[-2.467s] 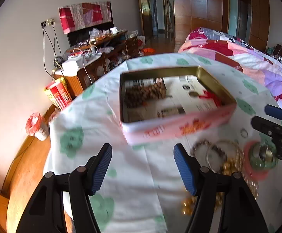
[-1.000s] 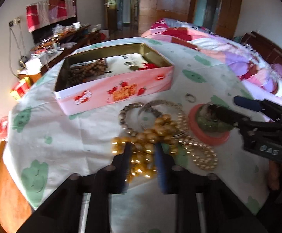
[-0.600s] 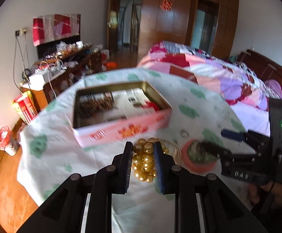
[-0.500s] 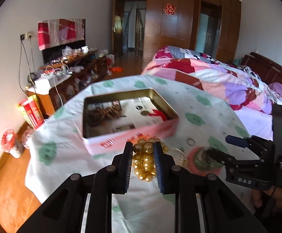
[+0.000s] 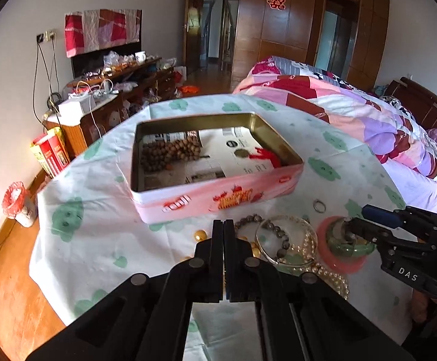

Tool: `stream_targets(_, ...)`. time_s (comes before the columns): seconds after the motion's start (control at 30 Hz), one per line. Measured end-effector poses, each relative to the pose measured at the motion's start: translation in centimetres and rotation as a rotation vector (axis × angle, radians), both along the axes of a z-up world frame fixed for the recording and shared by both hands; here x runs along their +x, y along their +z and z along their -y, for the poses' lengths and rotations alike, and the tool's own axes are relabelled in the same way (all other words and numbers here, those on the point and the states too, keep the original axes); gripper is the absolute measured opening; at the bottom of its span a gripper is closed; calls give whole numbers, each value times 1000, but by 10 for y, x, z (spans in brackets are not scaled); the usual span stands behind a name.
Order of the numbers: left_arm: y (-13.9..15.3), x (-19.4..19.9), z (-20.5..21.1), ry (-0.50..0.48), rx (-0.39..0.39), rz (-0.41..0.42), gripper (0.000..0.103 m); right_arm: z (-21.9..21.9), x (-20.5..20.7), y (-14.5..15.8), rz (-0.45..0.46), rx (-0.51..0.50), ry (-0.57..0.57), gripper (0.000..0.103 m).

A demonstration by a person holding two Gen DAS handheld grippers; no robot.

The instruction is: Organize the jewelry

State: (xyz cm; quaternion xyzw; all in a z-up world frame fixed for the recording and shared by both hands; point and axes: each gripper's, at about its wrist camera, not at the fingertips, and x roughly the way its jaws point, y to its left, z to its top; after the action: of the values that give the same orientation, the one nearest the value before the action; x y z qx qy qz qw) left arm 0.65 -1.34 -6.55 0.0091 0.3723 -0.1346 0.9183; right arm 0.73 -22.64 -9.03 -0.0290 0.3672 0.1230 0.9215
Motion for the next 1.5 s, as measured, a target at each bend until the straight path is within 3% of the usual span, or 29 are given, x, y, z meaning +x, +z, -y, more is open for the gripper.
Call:
stream_targets(0.13,-3,0,3,6,4,-10,0,-6,1,-3,-8,-22,21,36)
stream_targets(0.2,-7,4,4,21,32,-38,8,-9,3,-5,-18,-32,35,36)
stream_targets(0.23,-11,6,5,33,60,-48,16,-10,5,-6,-25,-40,40,36)
stream_targets(0.3,-17,5,7,46,100,-50,68,-12,7,-8,-26,-57,46,36)
stream_targets(0.37,-20,3,7,70,130,-34,80,-14,9,-8,-26,-71,63,36)
stream_targets(0.57,-27,5,3,27,76,-61,77,-21,7,-8,6,-136,97,34)
stream_targets(0.67,-28,7,2,15,65,-74,41,-25,4,-6,25,-166,130,25)
stream_targets(0.7,-29,7,2,5,54,-86,34,-26,3,-5,31,-171,138,24)
stream_targets(0.83,-30,6,4,-12,40,-84,28,-21,5,-5,22,-131,131,21)
stream_targets(0.93,-29,7,1,-15,10,-92,27,-16,6,-1,26,-86,119,10)
stream_targets(1.03,-26,6,2,-29,7,-83,21,-11,8,2,19,-50,110,8)
stream_targets(1.2,-23,6,0,-31,-6,-82,19,-8,9,3,9,-31,101,8)
stream_targets(1.27,-23,7,0,-34,-12,-83,19,-6,9,6,14,6,96,10)
stream_targets(1.3,-23,7,0,-33,-12,-83,19,-5,9,7,15,16,93,23)
stream_targets(1.33,-23,7,-1,-35,-12,-83,19,-6,8,8,18,21,89,44)
stream_targets(1.37,-23,6,-1,-36,-12,-82,19,-8,7,9,24,20,87,52)
stream_targets(1.5,-23,6,-1,-35,-14,-83,19,-22,5,5,26,-18,123,56)
